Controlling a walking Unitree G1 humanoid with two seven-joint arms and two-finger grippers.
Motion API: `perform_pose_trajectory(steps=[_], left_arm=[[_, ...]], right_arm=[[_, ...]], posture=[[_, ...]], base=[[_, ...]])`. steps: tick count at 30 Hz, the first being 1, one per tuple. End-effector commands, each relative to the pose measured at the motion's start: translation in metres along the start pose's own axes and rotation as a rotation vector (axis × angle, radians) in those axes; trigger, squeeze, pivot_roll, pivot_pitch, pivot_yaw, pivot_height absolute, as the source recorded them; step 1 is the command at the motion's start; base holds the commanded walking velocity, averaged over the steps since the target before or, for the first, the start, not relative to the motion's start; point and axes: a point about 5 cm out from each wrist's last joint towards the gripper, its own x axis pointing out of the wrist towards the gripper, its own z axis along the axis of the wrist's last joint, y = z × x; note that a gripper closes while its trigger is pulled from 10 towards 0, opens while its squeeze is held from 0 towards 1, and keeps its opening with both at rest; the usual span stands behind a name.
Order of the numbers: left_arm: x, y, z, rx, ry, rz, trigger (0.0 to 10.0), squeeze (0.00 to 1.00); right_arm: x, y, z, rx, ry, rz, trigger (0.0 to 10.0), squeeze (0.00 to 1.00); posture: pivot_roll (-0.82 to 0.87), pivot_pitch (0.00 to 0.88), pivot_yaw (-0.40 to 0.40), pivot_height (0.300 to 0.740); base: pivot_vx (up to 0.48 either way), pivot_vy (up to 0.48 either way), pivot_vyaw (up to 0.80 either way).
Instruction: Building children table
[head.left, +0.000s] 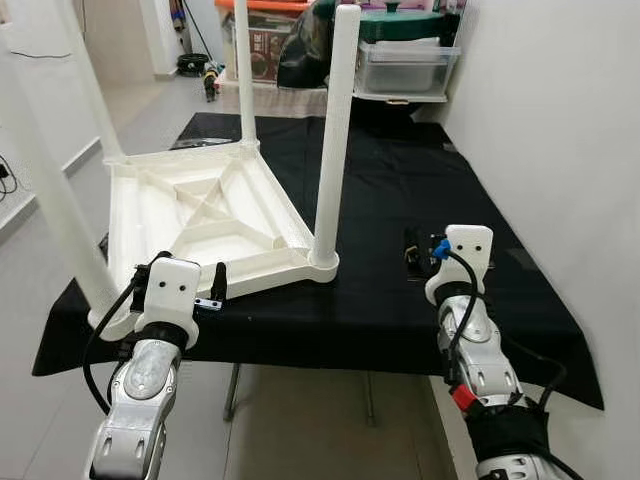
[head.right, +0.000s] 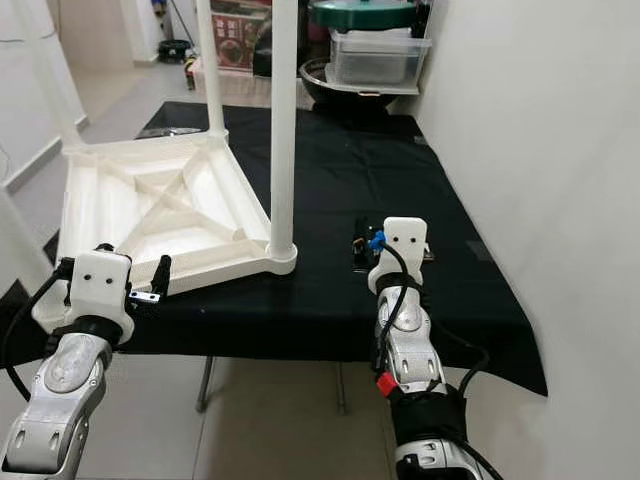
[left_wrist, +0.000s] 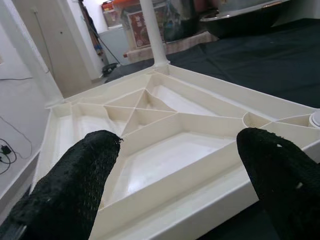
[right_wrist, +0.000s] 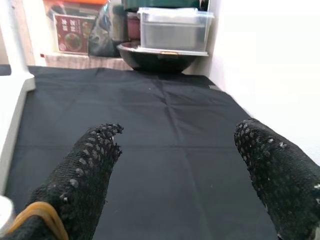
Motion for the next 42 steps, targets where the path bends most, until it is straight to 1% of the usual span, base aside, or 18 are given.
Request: perform_pose_trajectory(steps=[1,9,20,23,25,27,28,30,31,32,34,35,36,37,39,40,41,42], left_arm=[[-0.002,-0.004,-0.004,0.005,0.016,-0.014,10.0,0.00],[-0.001,-0.004,-0.004,0.000,0.016,-0.009,10.0,0.00],[0.001,-0.003,-0.006,-0.011,0.030,0.010,10.0,0.00],[0.001,-0.003,-0.006,-0.013,0.029,0.011,10.0,0.00],[0.001,-0.003,-0.006,-0.013,0.028,0.012,10.0,0.00],[0.000,-0.002,-0.007,-0.022,0.036,0.021,10.0,0.00],[-0.002,-0.003,-0.009,-0.035,0.050,0.020,10.0,0.00],[-0.002,-0.003,-0.009,-0.035,0.050,0.020,10.0,0.00],[-0.008,-0.005,-0.014,-0.055,0.080,0.004,10.0,0.00],[-0.008,-0.005,-0.014,-0.055,0.080,0.004,10.0,0.00],[-0.014,-0.006,-0.020,-0.059,0.111,-0.010,10.0,0.00],[-0.014,-0.006,-0.020,-0.059,0.111,-0.010,10.0,0.00],[-0.017,-0.005,-0.023,-0.063,0.131,-0.008,10.0,0.00],[-0.017,-0.005,-0.023,-0.063,0.131,-0.008,10.0,0.00],[-0.020,-0.003,-0.029,-0.066,0.163,-0.004,10.0,0.00],[-0.020,-0.003,-0.029,-0.066,0.163,-0.004,10.0,0.00],[-0.022,-0.003,-0.032,-0.063,0.177,-0.009,10.0,0.00],[-0.022,-0.003,-0.032,-0.063,0.177,-0.009,10.0,0.00]], right_arm=[[0.000,0.001,-0.001,0.003,0.002,0.001,10.0,0.00],[0.000,0.000,0.000,0.001,0.000,0.002,10.0,0.00],[0.002,-0.002,0.001,0.004,-0.004,-0.004,10.0,0.00],[0.003,-0.003,0.004,0.020,-0.008,0.002,10.0,0.00],[0.008,-0.001,0.012,0.082,-0.030,0.064,10.0,0.00],[0.015,-0.001,0.025,0.169,-0.057,0.165,10.0,0.00],[0.018,-0.004,0.032,0.237,-0.060,0.211,10.0,0.00],[0.018,-0.004,0.032,0.237,-0.060,0.211,10.0,0.00],[0.024,-0.011,0.044,0.341,-0.058,0.304,10.0,0.00],[0.024,-0.011,0.044,0.341,-0.058,0.304,10.0,0.00],[0.027,-0.015,0.057,0.410,-0.072,0.411,10.0,0.00],[0.027,-0.015,0.057,0.410,-0.072,0.411,10.0,0.00],[0.027,-0.016,0.065,0.448,-0.088,0.471,10.0,0.00],[0.027,-0.016,0.065,0.448,-0.088,0.471,10.0,0.00],[0.024,-0.012,0.083,0.530,-0.141,0.610,10.0,0.00],[0.024,-0.012,0.083,0.530,-0.141,0.610,10.0,0.00],[0.021,-0.009,0.093,0.562,-0.174,0.672,10.0,0.00],[0.021,-0.009,0.093,0.562,-0.174,0.672,10.0,0.00]], posture=[[0.08,0.000,-0.078,0.740],[0.08,0.000,-0.075,0.740],[0.08,0.000,-0.076,0.740],[0.08,0.000,-0.076,0.740],[0.08,0.000,-0.077,0.740],[0.08,0.000,-0.077,0.740],[0.08,0.000,-0.077,0.740],[0.08,0.000,-0.077,0.740],[0.08,0.000,-0.075,0.740],[0.08,0.000,-0.075,0.740],[0.08,0.000,-0.077,0.740],[0.08,0.000,-0.077,0.740],[0.08,0.000,-0.081,0.740],[0.08,0.000,-0.081,0.740],[0.09,0.000,-0.083,0.740],[0.09,0.000,-0.083,0.740],[0.09,0.005,-0.083,0.740],[0.09,0.005,-0.083,0.740]], base=[[0.292,0.000,0.00],[0.288,0.000,0.00],[0.000,0.000,0.00],[0.000,0.000,0.00],[0.000,0.000,0.00],[0.000,0.000,0.00],[0.000,0.000,0.00],[0.000,0.000,0.00],[0.000,0.000,0.00],[0.000,0.000,0.00],[0.000,0.000,0.00],[0.000,0.000,0.00],[0.000,0.000,0.00],[0.000,0.000,0.00],[0.000,0.000,0.00],[0.000,0.000,0.00],[0.000,0.000,0.00],[0.000,0.000,0.00]])
